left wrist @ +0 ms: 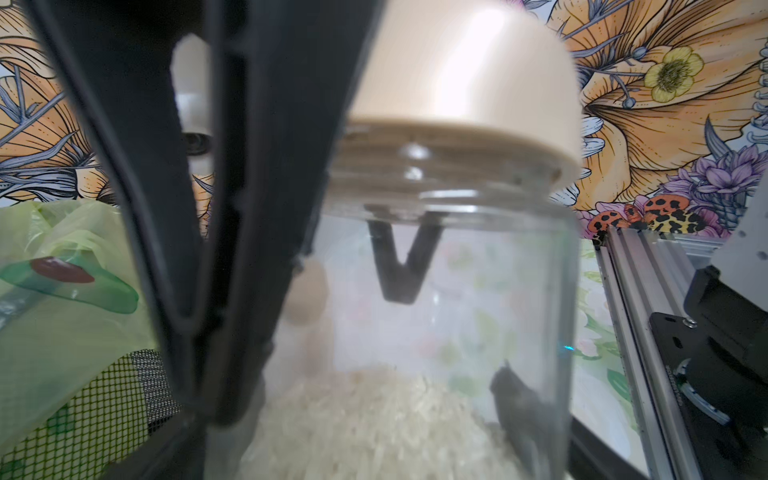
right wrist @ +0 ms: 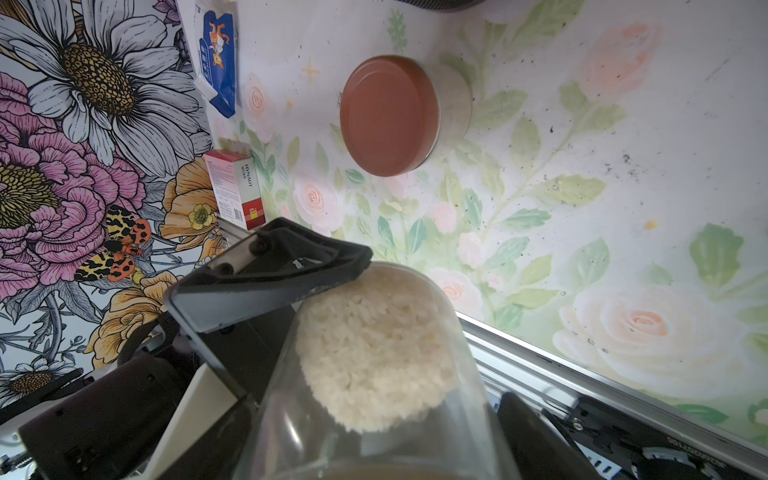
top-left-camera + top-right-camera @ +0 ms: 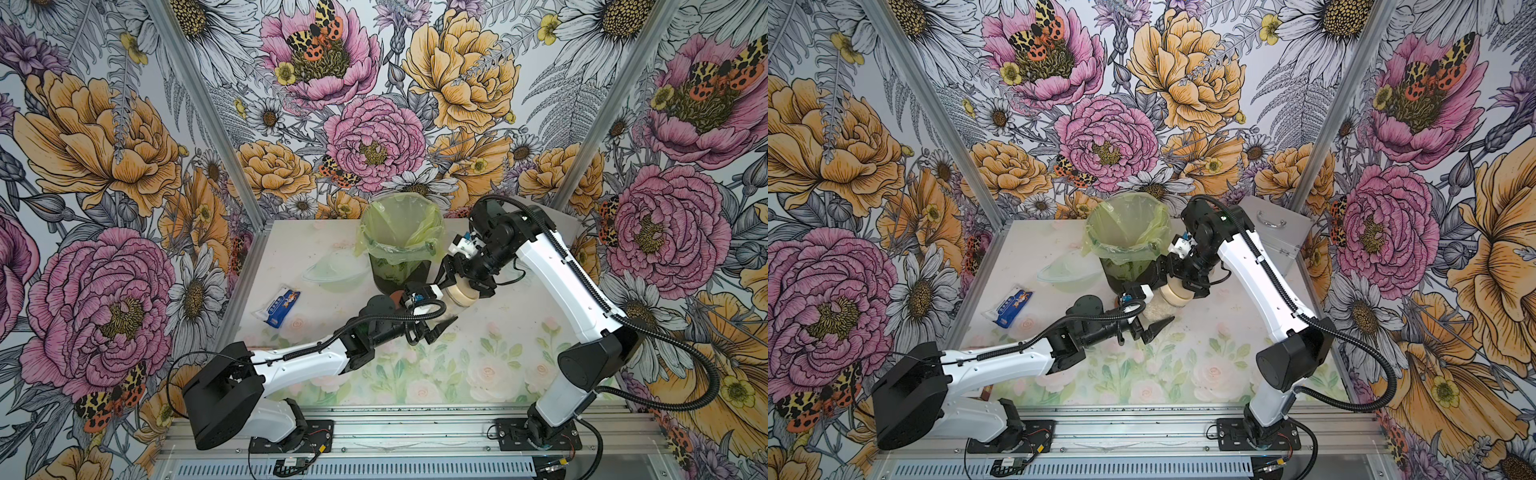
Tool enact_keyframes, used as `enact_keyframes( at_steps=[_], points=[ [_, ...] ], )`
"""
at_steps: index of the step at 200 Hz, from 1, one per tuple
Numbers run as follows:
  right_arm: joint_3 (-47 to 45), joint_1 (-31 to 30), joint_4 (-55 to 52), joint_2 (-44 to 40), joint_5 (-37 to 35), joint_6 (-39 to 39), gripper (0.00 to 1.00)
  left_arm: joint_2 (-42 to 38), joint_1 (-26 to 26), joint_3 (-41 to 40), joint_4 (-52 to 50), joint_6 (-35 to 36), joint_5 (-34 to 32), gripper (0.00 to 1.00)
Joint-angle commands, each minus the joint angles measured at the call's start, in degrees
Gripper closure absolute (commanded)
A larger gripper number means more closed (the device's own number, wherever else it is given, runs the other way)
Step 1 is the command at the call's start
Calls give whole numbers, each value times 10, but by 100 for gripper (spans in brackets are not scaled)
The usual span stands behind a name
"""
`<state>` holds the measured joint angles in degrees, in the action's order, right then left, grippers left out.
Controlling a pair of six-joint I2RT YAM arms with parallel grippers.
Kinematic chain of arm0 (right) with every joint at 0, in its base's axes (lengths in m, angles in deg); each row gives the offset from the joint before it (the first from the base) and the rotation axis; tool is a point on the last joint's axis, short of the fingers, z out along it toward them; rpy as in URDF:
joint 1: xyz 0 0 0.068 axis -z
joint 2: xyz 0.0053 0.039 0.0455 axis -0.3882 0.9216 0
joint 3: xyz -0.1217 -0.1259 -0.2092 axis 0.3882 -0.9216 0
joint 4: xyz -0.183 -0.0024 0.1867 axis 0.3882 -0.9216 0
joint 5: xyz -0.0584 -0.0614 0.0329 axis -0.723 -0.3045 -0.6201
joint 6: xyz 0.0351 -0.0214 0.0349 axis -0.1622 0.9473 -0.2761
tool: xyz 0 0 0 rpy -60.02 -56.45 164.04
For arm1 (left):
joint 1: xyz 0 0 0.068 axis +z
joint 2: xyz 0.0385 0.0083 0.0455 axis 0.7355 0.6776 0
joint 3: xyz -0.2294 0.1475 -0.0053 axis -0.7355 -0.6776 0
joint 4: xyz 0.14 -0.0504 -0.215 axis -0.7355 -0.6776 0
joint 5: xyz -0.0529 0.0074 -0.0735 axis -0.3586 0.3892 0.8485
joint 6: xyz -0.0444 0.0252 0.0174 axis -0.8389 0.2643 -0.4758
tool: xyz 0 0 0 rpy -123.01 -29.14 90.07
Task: Empty moldy rice from jars
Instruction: Adjust the jar.
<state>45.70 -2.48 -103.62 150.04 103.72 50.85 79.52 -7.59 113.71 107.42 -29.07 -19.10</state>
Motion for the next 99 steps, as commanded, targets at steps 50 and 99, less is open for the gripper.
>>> enact_keyframes(
  at_steps=[50, 99],
  points=[
    [4, -3, -36, -3, 22, -3, 86, -21, -4, -1, 19, -11, -28, 27],
    [6, -3, -35, -2, 26, -3, 86, -23, -13, 2, 17, -32, -42, 58]
  ],
)
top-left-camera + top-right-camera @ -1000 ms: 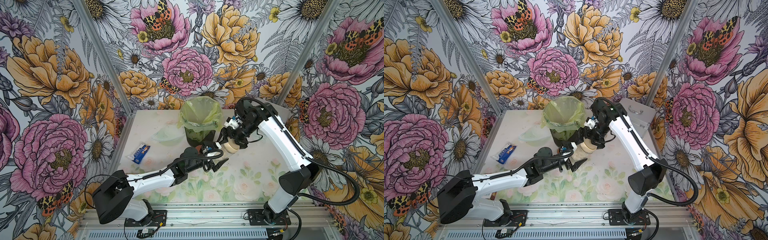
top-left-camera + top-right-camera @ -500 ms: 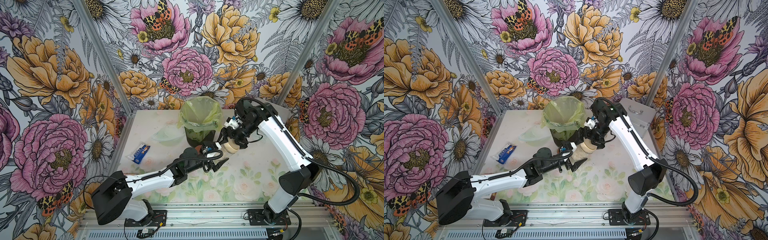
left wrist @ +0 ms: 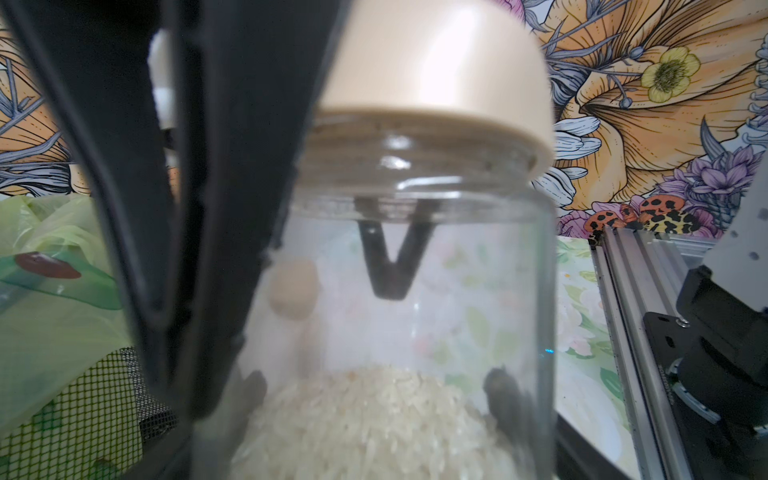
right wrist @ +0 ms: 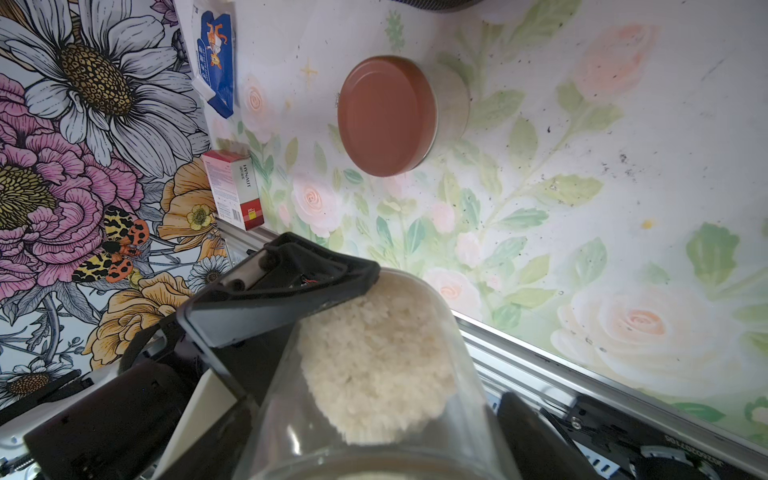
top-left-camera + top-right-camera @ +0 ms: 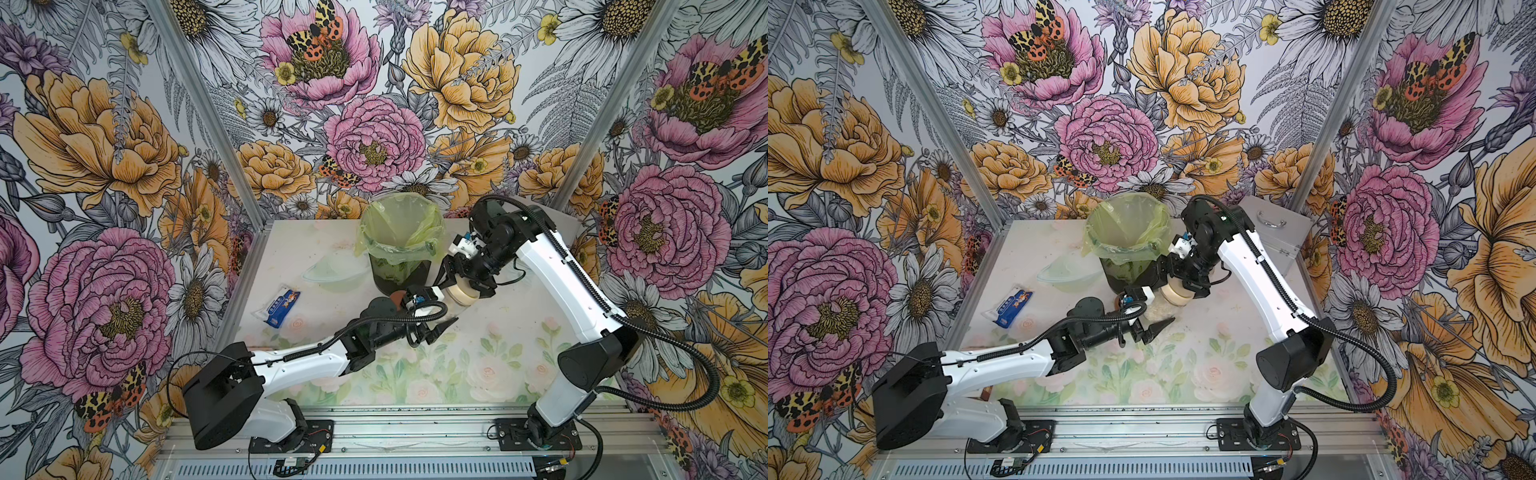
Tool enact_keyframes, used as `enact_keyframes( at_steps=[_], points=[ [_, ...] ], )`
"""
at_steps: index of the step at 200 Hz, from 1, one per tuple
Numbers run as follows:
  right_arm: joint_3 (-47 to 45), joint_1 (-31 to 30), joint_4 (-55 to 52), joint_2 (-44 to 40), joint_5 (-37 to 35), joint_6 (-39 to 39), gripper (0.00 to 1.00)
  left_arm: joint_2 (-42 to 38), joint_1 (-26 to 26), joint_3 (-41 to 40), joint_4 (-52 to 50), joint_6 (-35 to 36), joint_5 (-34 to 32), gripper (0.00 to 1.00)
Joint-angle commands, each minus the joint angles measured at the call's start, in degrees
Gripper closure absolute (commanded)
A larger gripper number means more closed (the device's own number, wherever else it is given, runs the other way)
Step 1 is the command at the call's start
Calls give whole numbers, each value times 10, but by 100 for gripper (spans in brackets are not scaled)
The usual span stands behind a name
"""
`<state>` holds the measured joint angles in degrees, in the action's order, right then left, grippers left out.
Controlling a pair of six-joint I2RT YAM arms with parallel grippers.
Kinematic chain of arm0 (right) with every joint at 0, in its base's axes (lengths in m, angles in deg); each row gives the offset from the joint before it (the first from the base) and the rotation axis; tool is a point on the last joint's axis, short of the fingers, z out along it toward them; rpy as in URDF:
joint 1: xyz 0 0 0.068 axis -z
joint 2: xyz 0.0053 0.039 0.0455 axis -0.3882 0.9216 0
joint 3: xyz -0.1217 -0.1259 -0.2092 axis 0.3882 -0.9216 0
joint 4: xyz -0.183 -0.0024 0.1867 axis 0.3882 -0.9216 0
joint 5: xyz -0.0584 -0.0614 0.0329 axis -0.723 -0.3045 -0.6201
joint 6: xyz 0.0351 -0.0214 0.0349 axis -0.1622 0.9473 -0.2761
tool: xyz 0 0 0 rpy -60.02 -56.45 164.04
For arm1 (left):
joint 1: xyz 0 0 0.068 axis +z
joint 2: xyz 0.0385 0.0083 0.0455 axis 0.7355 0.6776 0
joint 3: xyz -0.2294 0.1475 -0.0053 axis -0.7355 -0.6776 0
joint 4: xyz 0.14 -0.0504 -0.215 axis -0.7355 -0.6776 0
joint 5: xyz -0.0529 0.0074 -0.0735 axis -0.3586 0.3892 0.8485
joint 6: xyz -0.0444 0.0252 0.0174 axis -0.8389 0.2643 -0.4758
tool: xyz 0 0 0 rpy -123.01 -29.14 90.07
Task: Empty moldy rice from jars
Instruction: Adjust the jar.
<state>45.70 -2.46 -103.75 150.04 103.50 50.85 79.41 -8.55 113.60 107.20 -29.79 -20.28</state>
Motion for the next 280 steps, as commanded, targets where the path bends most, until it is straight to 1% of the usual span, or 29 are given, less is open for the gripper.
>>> enact_keyframes(
  at_steps=[1, 5, 26, 44, 51, 79, 99, 155, 190, 204, 220, 230, 240, 244, 280],
  points=[
    [5, -4, -34, -2, 28, -3, 86, -22, -3, 4, 19, -25, -31, 58],
    [6, -4, -33, -2, 28, -3, 86, -22, -4, 4, 19, -26, -31, 60],
    [6, -4, -33, -1, 29, -3, 84, -23, -6, 5, 19, -35, -34, 80],
    [8, -4, -31, -1, 32, -3, 82, -25, -7, 5, 20, -40, -39, 93],
    [9, -4, -30, -1, 32, -3, 81, -25, -8, 5, 19, -41, -41, 100],
    [15, -4, -28, -1, 34, -3, 76, -26, -9, 4, 20, -40, -45, 100],
    [25, -3, -27, 3, 35, -3, 69, -28, -9, 1, 21, -37, -45, 100],
    [51, -3, -28, 11, 43, -3, 36, -37, -9, -10, 20, -32, -54, 100],
    [56, -3, -27, 12, 47, -3, 29, -38, -10, -12, 19, -23, -55, 100],
    [56, -3, -25, 11, 51, -5, 23, -37, -10, -13, 19, -20, -55, 100],
    [58, -3, -23, 10, 53, -7, 20, -35, -10, -13, 19, -18, -55, 100],
    [58, -3, -21, 10, 55, -8, 11, -33, -10, -13, 19, -18, -55, 100],
    [58, -4, -19, 9, 58, -10, 5, -32, -9, -13, 19, -19, -56, 100],
    [59, -4, -19, 9, 58, -11, 1, -31, -9, -13, 19, -19, -56, 100],
    [60, -4, -9, 6, 63, -20, 0, -30, -9, -13, 20, -18, -59, 100]
  ],
)
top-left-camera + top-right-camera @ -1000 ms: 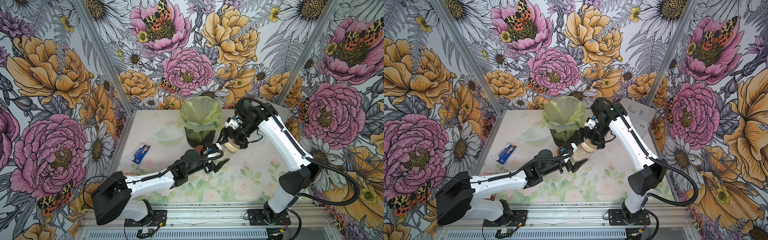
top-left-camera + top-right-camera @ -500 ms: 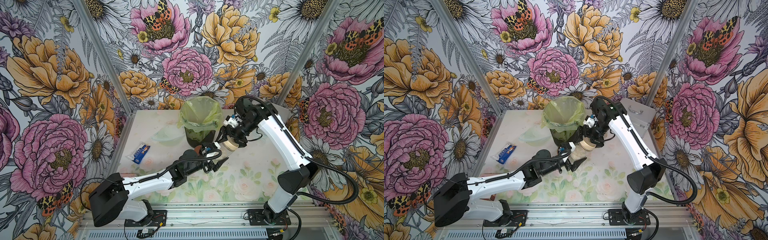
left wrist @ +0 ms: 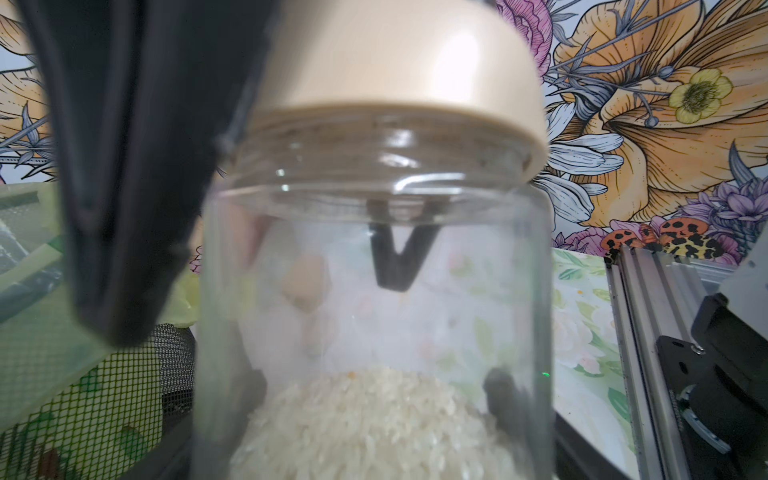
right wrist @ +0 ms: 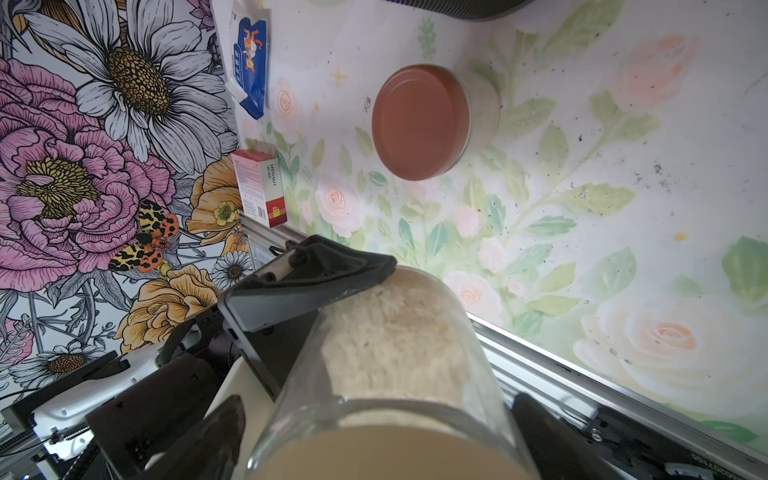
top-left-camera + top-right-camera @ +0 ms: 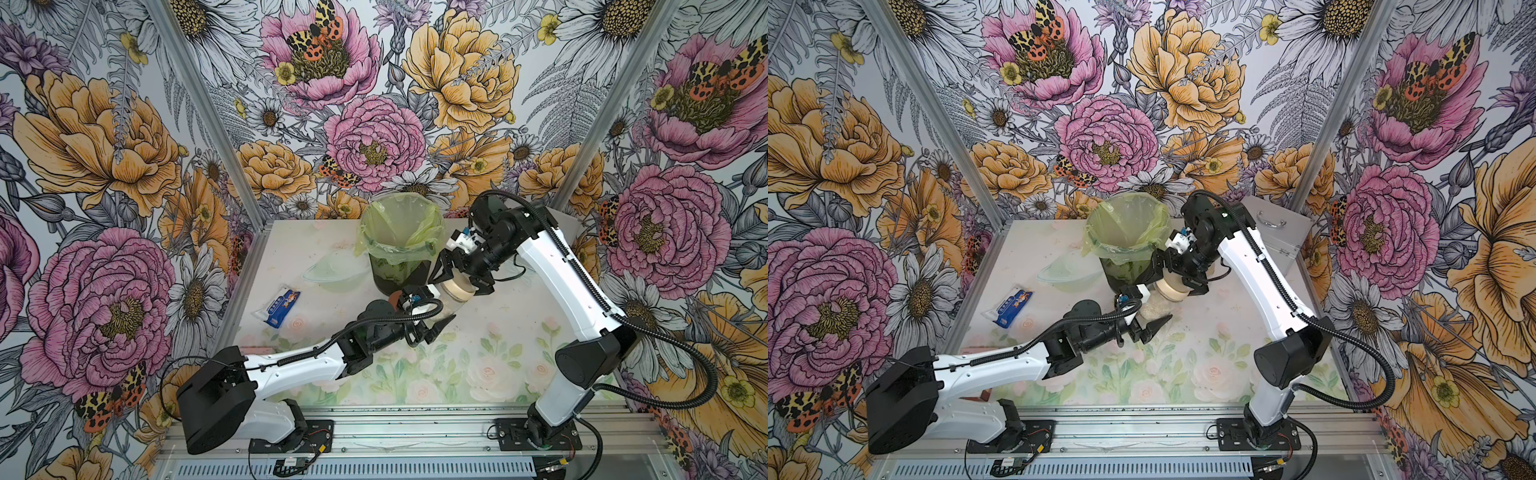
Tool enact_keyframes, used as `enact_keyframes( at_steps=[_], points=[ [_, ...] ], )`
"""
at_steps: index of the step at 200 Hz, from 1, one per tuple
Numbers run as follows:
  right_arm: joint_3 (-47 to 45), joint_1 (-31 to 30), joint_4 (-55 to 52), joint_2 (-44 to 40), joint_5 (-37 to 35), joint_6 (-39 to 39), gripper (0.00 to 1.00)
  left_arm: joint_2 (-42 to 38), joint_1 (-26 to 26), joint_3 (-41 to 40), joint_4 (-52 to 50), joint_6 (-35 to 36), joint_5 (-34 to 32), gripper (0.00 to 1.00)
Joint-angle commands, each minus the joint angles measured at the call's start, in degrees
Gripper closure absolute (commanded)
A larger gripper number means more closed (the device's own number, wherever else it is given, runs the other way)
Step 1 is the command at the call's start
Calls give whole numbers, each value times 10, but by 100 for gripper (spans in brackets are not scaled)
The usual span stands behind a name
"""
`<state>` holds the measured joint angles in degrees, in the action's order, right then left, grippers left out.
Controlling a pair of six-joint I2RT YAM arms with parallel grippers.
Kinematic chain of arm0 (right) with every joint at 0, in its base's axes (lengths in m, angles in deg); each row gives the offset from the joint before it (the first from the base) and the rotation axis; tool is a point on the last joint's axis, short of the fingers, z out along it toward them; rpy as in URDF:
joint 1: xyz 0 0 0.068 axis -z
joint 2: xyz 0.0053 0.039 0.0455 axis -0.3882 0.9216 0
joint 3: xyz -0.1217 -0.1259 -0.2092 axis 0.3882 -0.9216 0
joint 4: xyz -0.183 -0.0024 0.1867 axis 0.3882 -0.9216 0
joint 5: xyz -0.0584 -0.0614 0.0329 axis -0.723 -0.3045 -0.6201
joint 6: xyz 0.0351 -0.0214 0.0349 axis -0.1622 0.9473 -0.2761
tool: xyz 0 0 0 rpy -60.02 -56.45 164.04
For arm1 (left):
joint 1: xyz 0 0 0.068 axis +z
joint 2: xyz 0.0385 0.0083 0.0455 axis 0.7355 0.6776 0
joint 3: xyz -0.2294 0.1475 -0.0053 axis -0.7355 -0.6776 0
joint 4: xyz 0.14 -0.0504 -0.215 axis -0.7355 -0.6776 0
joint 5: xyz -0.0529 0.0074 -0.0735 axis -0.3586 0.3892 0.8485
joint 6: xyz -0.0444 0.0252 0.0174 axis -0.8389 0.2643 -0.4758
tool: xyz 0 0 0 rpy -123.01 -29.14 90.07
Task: Empty moldy rice from jars
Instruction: Adjust the jar.
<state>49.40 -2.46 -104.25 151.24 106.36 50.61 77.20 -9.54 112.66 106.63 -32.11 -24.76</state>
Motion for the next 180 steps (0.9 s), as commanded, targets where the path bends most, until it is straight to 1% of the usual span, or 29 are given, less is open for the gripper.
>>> enact_keyframes(
  at_steps=[1, 60, 94, 180],
  points=[
    [23, -4, -4, -6, 35, -18, 1, -8, 1, -4, 26, 5, -14, 100],
    [19, 8, -10, -11, 20, -14, 0, -20, 1, -11, 31, 11, -24, 100],
    [20, 22, -11, -12, 27, -14, 0, -32, 1, -18, 34, 12, -30, 100],
    [18, 23, -5, -11, 28, -19, 0, -54, 0, -22, 39, 24, -45, 100]
  ],
)
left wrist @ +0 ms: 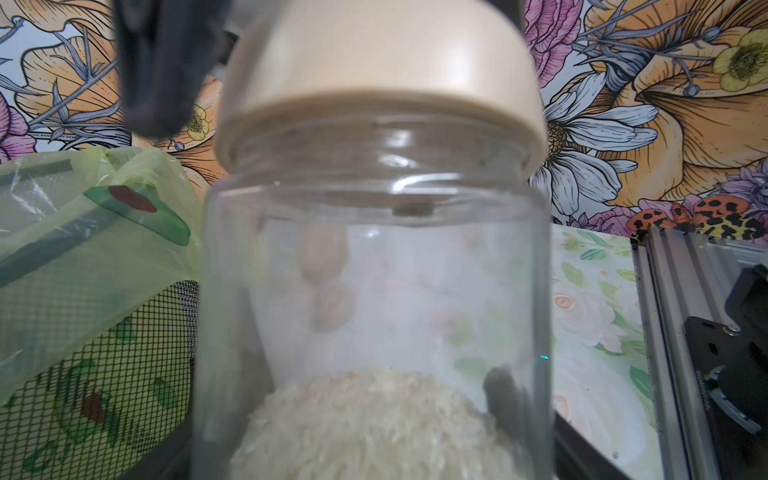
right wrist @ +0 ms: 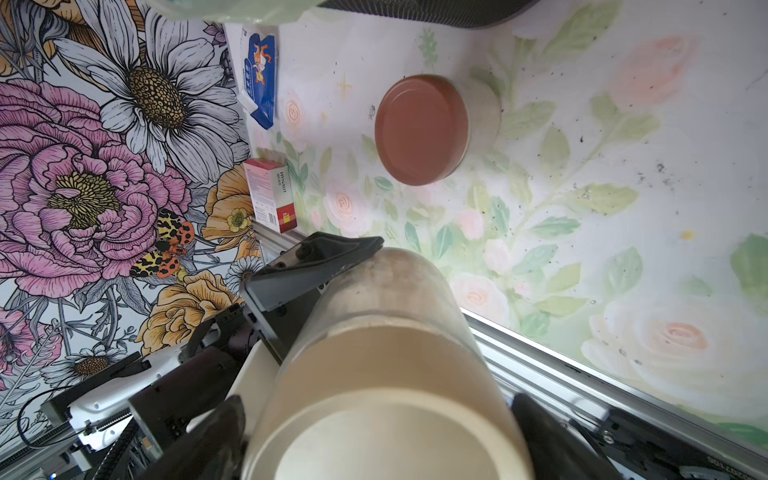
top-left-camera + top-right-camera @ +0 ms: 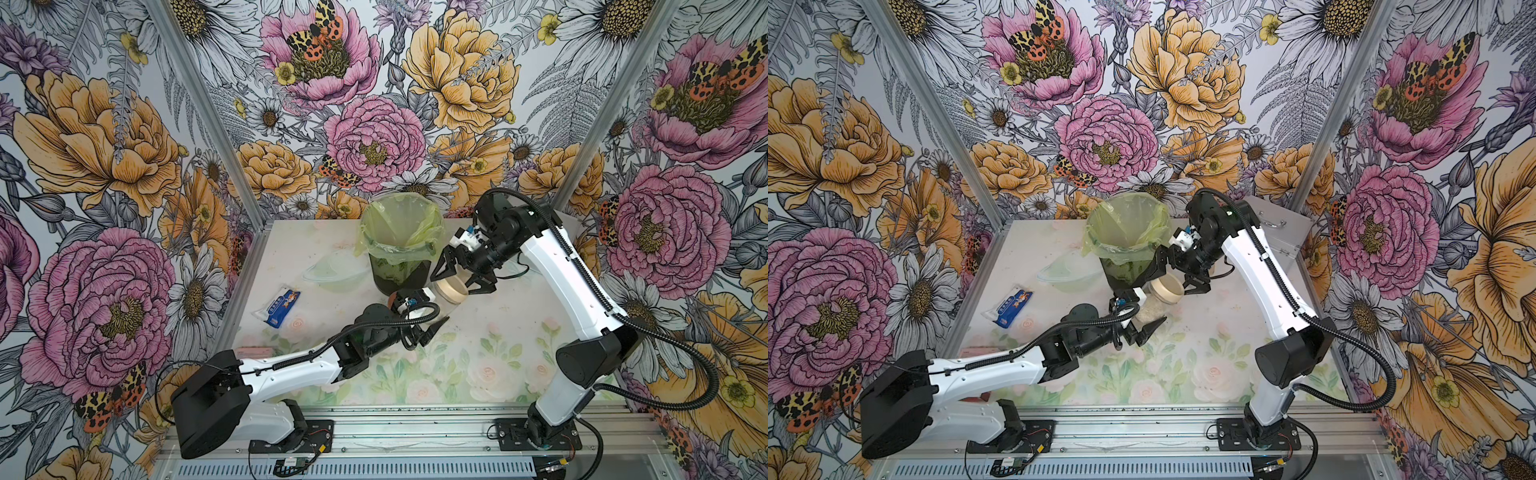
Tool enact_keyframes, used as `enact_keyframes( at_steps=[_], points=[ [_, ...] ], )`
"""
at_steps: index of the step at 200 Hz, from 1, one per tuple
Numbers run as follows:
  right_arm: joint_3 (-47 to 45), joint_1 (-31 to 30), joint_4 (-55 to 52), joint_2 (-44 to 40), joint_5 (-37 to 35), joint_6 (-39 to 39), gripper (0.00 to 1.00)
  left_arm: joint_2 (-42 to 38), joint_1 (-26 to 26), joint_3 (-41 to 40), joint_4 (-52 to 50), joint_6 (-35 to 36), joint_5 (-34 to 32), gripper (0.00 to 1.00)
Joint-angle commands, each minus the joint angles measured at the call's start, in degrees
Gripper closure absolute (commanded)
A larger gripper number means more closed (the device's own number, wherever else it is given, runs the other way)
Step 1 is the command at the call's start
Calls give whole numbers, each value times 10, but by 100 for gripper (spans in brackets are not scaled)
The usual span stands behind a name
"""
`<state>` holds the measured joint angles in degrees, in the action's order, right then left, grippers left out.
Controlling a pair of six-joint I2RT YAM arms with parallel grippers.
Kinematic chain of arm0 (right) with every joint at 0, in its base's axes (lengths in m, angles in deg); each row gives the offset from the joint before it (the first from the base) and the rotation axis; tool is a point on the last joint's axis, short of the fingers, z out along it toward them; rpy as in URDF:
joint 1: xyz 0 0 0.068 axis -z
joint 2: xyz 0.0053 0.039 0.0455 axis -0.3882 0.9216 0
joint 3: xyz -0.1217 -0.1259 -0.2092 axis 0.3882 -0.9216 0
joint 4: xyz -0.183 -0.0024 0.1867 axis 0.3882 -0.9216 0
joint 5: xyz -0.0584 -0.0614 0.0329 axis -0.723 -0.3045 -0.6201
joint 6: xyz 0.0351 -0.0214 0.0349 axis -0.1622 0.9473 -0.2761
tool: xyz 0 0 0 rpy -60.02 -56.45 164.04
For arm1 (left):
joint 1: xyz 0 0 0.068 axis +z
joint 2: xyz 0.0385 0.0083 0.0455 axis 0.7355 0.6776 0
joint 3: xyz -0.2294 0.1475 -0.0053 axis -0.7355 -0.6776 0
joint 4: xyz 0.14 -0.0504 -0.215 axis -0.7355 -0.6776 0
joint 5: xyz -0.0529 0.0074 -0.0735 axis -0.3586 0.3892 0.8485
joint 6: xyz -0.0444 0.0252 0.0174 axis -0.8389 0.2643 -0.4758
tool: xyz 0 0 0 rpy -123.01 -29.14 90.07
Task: Empty moldy rice from jars
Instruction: Adjust the jar.
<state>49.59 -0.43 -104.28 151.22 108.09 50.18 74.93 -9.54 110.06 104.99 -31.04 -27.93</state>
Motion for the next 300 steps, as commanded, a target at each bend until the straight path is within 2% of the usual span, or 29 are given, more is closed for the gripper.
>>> enact_keyframes(
  at_steps=[1, 115, 300],
  points=[
    [16, 2, -4, -11, 11, -15, 0, -31, 0, 4, 56, 14, -14, 100],
    [74, 2, -6, 10, 6, -34, 1, -43, 1, -2, 69, 23, -27, 100],
    [72, -3, 27, 25, 0, -56, 0, -58, 7, -6, 67, 27, -34, 100]
  ],
)
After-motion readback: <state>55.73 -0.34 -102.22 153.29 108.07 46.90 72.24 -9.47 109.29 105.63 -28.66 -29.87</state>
